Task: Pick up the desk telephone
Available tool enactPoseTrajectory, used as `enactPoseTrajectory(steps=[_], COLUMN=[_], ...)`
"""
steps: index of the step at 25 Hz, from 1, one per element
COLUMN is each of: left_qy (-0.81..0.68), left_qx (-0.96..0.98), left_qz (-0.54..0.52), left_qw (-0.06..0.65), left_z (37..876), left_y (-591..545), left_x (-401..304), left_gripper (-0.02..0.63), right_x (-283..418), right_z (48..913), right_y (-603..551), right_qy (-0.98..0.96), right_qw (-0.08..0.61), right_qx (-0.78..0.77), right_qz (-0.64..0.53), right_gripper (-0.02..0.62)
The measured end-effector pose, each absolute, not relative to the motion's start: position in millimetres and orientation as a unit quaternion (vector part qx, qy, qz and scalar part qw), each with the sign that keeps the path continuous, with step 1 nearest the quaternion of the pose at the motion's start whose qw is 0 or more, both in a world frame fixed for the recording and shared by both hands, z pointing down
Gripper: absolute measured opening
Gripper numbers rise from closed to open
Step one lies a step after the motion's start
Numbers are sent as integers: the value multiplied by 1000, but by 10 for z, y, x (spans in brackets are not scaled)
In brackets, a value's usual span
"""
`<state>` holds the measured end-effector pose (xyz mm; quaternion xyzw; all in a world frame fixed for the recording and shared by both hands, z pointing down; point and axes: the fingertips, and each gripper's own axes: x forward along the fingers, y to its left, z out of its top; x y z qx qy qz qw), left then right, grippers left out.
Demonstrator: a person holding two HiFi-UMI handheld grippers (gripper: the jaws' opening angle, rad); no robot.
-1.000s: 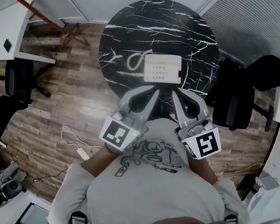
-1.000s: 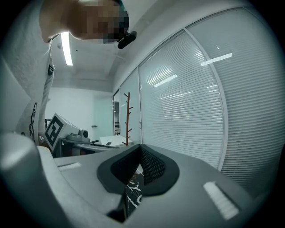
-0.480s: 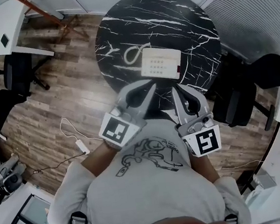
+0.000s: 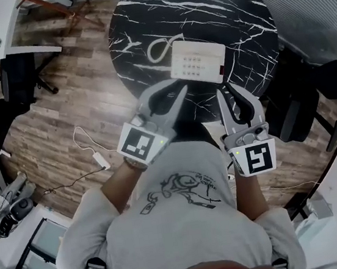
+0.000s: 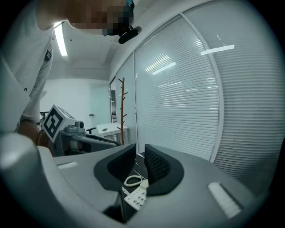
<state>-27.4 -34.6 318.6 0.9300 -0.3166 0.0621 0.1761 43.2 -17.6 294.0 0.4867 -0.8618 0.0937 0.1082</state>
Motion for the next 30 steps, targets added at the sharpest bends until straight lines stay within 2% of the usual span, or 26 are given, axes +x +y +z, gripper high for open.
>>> enactPoseTrajectory(steps=[24, 30], left_qy=[-346, -355], left_qx=[889, 876], left_qz=[167, 184], left_qw=[248, 271], left_z=[5582, 6091], left_y=[-612, -730], left_x=[-163, -185], left_gripper=[229, 254], right_x=[997, 1042], right_z=[5140, 5634], right_y=[-399, -477], right_qy=[-823, -816], right_qw=[172, 181], right_qx=[513, 511], right_qz=[173, 203], right_gripper=[285, 328])
